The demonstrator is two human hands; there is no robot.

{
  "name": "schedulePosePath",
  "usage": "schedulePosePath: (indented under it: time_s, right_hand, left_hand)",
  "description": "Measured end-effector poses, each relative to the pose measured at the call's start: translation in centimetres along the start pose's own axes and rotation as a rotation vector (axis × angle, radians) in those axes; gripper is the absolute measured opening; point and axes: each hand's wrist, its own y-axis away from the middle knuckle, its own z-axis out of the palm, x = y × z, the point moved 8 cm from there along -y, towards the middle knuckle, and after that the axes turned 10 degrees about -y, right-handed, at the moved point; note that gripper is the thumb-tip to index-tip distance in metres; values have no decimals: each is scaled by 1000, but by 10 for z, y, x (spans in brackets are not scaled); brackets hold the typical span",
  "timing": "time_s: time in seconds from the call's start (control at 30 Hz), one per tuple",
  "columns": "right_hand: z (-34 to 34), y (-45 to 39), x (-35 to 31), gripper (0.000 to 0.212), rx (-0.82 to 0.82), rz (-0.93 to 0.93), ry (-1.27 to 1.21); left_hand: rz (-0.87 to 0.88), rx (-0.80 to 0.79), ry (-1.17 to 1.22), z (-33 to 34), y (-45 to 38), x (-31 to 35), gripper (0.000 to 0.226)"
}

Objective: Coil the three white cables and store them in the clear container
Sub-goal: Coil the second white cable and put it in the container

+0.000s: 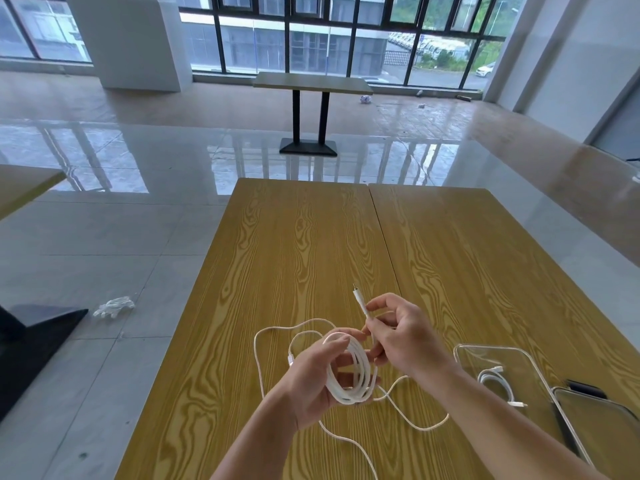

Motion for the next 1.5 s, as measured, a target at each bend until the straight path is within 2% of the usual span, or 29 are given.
schedulePosePath:
  time_s: [0.23, 0.37, 0.53, 0.63, 0.73, 0.8, 0.9, 1.1, 1.23, 1.5]
  right_hand:
    - [-5, -4, 2, 16, 30, -43, 296]
    - [-1, -2, 2, 17, -25, -21, 289]
    - [5, 1, 1, 20, -100, 9, 281]
    - [12, 5, 0, 21, -169, 75, 173]
    - [19, 9, -1, 16, -258, 108, 105]
    - [20, 8, 0, 14, -295, 102, 178]
    - [24, 10, 5, 22, -348, 93, 313]
    - [25, 9, 4, 25, -288, 42, 349]
    - [25, 8, 6, 14, -265, 36, 381]
    - [28, 9, 17, 13, -273, 135, 281]
  left_hand:
    - [59, 94, -31, -6, -1, 5, 25]
    - [41, 79, 1, -3, 1, 7, 36]
    - [26, 78, 8, -4, 1, 3, 62]
    - [27, 48, 43, -2, 3, 3, 65]
    - [33, 24, 92, -3, 5, 4, 62]
    - [35, 12, 123, -4, 6, 5, 54]
    - [40, 4, 142, -3, 7, 6, 41]
    - [52, -9, 15, -2, 3, 6, 37]
    - [33, 37, 10, -4, 1, 3, 38]
    - [19, 190, 66, -11, 0, -2, 35]
